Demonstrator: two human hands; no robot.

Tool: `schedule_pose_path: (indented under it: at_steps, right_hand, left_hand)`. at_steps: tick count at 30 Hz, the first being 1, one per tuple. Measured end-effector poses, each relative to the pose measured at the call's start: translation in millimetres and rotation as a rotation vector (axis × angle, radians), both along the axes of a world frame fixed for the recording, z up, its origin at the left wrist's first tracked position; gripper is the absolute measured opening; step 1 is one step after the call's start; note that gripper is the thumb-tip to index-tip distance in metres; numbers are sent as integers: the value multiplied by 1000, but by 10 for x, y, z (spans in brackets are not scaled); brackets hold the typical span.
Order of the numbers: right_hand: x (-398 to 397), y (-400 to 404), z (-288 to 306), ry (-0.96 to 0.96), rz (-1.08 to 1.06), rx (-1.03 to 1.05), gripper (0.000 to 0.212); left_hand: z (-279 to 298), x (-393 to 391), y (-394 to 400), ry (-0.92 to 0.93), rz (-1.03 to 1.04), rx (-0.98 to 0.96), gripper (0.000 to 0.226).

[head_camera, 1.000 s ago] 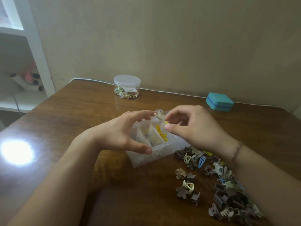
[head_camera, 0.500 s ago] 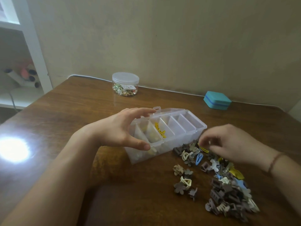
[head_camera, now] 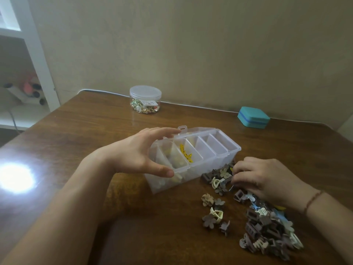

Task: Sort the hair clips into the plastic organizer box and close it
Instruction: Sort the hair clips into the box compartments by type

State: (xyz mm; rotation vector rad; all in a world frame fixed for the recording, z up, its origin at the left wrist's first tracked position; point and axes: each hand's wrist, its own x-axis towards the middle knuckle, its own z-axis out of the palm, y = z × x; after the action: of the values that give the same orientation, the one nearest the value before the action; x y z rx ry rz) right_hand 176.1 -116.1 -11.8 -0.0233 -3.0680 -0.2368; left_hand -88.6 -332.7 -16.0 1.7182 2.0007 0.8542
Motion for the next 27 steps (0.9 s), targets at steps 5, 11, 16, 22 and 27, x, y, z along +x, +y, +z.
schedule_pose_path:
  at_steps: [5, 11, 16, 22, 27]
  right_hand:
    - [-245, -297, 252, 259, -182, -523, 14]
    - [-939, -747, 379, 430, -223, -803, 6]
    - [-1017, -776, 362, 406, -198, -705, 9]
    - [-530, -431, 390, 218, -208, -351, 15]
    - [-252, -390, 267, 230, 19, -5, 9]
  left_hand:
    - [-3, -4, -4, 5, -3, -3, 99]
    - [2, 6, -1, 13, 3, 1, 100]
    - [2, 5, -4, 6, 1, 4, 100]
    - [7, 10, -13, 1, 0, -3, 99]
    - [16, 16, -9, 2, -4, -10, 99]
